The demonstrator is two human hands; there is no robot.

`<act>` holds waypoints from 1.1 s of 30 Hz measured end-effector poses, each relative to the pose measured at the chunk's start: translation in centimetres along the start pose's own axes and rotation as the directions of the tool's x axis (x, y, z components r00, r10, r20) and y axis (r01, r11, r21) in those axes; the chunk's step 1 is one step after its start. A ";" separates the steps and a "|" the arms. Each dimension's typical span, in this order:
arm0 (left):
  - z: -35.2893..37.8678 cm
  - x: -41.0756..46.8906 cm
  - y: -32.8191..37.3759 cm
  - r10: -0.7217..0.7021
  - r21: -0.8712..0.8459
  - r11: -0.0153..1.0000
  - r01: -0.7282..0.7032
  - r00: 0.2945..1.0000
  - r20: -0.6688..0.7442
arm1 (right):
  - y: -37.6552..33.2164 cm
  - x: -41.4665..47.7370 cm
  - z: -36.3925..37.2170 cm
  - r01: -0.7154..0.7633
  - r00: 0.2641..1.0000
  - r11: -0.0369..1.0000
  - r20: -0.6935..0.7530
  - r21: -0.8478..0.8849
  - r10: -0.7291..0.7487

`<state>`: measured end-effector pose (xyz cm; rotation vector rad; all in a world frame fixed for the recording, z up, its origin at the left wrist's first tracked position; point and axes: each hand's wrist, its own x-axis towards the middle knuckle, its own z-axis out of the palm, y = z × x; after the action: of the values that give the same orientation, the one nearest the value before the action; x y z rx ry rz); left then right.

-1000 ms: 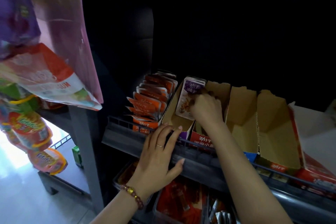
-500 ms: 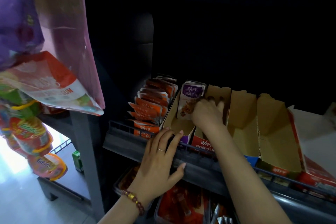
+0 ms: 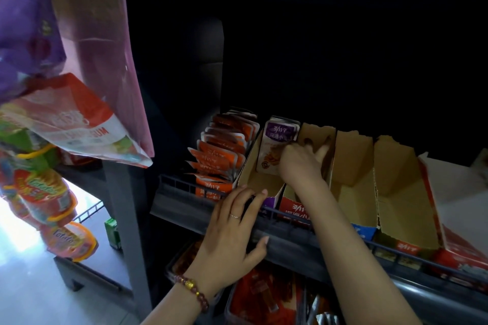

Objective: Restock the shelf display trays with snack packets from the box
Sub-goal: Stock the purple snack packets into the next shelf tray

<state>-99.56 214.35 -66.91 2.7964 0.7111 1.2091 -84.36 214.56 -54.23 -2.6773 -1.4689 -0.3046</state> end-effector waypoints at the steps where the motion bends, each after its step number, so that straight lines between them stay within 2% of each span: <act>1: 0.0 0.0 0.0 0.000 -0.002 1.000 0.000 1.000 -0.002 | 0.0 0.0 0.0 0.004 1.000 1.000 0.000 -0.006 -0.004; 12: -0.2 0.0 0.1 0.007 0.000 1.000 -0.007 1.000 0.004 | -0.6 -0.1 -0.2 -0.018 1.000 0.996 0.006 -0.088 0.018; 22: -0.2 0.0 0.1 0.006 0.012 1.000 -0.006 1.000 0.004 | -0.5 -0.1 -0.1 -0.024 1.000 0.999 -0.018 -0.033 0.023; 33: -0.2 -0.1 0.1 0.001 0.001 1.000 -0.001 1.000 0.017 | -0.3 -0.1 0.0 -0.004 1.000 1.000 0.024 0.029 0.003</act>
<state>-99.69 214.23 -66.81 2.8043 0.7096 1.1838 -84.65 214.64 -54.25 -2.6701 -1.4629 -0.2505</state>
